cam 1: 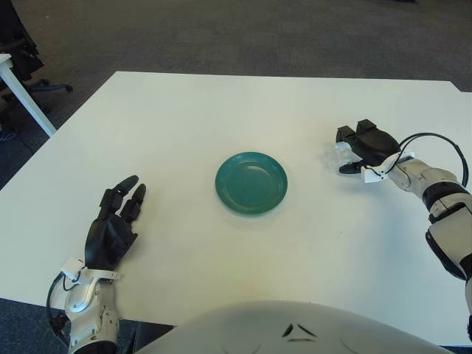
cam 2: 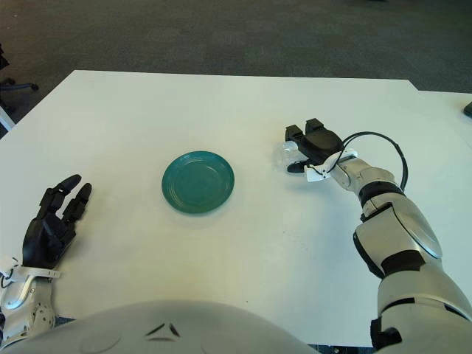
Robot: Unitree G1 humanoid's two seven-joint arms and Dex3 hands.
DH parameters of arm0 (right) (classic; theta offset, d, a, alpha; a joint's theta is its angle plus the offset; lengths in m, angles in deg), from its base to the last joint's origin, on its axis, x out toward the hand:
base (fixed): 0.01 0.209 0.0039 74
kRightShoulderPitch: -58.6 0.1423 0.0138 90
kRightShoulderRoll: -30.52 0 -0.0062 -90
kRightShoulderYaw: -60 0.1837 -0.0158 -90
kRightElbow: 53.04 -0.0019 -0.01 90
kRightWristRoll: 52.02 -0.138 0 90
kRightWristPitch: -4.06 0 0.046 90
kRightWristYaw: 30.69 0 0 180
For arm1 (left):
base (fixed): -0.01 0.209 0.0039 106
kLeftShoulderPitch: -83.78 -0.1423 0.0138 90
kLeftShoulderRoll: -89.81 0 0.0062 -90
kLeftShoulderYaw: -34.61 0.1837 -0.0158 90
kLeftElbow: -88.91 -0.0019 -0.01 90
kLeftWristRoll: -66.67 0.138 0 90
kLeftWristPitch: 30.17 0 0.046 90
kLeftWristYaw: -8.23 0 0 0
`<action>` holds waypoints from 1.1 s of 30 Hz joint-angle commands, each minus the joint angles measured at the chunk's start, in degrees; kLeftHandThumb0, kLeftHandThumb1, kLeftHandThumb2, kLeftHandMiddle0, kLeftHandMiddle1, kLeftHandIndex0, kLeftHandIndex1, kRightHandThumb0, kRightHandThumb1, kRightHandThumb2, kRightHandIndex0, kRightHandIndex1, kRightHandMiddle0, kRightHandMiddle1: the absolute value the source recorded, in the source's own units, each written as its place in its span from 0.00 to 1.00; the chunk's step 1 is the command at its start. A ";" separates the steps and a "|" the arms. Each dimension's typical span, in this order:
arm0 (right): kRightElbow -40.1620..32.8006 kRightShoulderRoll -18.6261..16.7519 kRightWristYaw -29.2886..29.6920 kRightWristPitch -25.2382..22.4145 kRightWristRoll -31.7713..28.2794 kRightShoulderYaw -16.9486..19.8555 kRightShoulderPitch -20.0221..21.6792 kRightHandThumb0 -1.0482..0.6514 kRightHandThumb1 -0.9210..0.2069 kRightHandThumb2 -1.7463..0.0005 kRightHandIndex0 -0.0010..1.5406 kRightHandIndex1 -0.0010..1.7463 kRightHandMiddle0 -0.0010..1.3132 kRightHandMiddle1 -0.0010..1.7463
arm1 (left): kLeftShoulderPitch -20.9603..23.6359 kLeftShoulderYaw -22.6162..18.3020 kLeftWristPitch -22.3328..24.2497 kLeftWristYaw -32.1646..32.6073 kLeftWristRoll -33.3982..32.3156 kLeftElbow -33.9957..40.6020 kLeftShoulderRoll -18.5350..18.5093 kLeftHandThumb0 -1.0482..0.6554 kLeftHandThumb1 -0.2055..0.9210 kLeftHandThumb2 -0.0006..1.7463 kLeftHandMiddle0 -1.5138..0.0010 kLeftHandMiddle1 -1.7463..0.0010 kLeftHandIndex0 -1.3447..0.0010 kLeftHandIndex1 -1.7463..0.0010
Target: Put the bottle into the plate.
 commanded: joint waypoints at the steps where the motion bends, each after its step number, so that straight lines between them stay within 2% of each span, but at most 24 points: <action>1: -2.98 0.83 -0.73 2.10 -1.72 1.85 2.61 0.36 0.00 0.64 0.59 1.00 0.56 1.00 | -0.44 0.80 1.10 0.36 0.67 -2.16 0.98 0.09 1.00 0.56 0.81 1.00 1.00 0.58; 7: -5.70 0.72 1.58 5.69 -1.38 3.27 3.21 0.35 0.00 0.64 0.60 1.00 0.57 1.00 | 0.03 0.85 1.07 0.50 0.72 -2.63 0.83 0.09 1.00 0.56 0.81 1.00 1.00 0.58; 19: -10.98 0.35 -5.25 8.05 -2.17 5.10 5.95 0.34 0.00 0.66 0.60 1.00 0.60 1.00 | 0.83 1.19 0.55 0.94 1.46 -3.56 1.28 0.09 1.00 0.56 0.81 1.00 1.00 0.58; 25: -12.46 -1.88 -5.86 7.76 -0.99 4.43 7.00 0.34 0.00 0.66 0.60 1.00 0.61 1.00 | 1.21 1.46 0.29 1.31 1.85 -3.94 1.48 0.09 1.00 0.56 0.81 1.00 1.00 0.58; 31: -14.40 -7.63 -7.32 7.49 0.73 2.12 9.08 0.35 0.00 0.65 0.63 1.00 0.61 1.00 | 1.41 1.84 0.00 1.81 2.43 -4.06 1.90 0.09 1.00 0.56 0.81 1.00 1.00 0.58; 33: -14.38 -8.10 -7.44 7.63 0.97 1.85 9.38 0.35 0.00 0.64 0.63 1.00 0.62 1.00 | 1.44 2.01 -0.10 2.01 2.64 -4.04 2.08 0.09 1.00 0.56 0.81 1.00 1.00 0.58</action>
